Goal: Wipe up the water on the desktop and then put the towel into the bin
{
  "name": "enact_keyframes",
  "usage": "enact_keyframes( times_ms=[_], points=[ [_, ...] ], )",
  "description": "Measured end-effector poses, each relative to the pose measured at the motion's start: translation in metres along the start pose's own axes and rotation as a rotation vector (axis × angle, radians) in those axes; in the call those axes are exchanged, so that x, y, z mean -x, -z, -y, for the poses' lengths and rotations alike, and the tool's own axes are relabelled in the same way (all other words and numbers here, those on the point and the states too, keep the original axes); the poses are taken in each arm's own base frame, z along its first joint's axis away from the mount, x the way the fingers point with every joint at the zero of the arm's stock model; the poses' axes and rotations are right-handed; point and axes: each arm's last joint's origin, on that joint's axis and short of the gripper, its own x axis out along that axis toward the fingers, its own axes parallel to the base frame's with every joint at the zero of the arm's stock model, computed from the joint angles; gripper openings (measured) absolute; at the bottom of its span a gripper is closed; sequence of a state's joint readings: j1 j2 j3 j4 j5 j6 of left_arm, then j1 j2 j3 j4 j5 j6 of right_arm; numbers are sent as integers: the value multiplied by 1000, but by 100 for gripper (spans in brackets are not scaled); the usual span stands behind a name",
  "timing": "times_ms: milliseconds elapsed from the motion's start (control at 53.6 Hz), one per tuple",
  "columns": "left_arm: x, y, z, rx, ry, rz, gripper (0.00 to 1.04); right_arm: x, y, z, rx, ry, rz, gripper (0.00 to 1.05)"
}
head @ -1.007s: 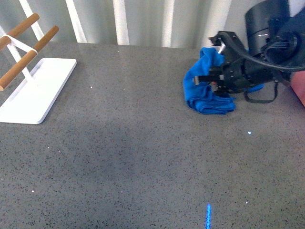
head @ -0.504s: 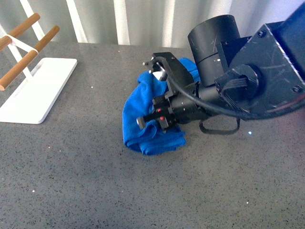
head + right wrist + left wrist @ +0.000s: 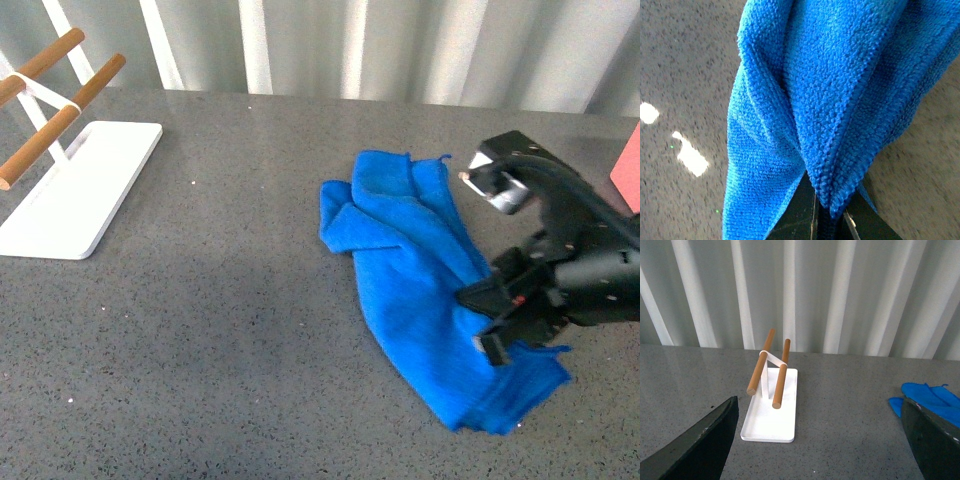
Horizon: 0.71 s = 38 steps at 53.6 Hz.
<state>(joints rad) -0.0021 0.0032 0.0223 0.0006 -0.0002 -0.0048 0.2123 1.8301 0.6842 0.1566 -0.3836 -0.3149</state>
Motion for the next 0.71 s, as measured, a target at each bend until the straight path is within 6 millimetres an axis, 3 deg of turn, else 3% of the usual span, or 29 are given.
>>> enact_keyframes(
  times_ms=[131, 410, 709],
  points=[
    [0, 0, 0, 0, 0, 0, 98, 23, 13, 16, 6, 43, -4, 3],
    [0, 0, 0, 0, 0, 0, 98, 53, 29, 53, -20, 136, -11, 3],
    [0, 0, 0, 0, 0, 0, 98, 76, 16, 101, -40, 280, 33, 3]
  ],
)
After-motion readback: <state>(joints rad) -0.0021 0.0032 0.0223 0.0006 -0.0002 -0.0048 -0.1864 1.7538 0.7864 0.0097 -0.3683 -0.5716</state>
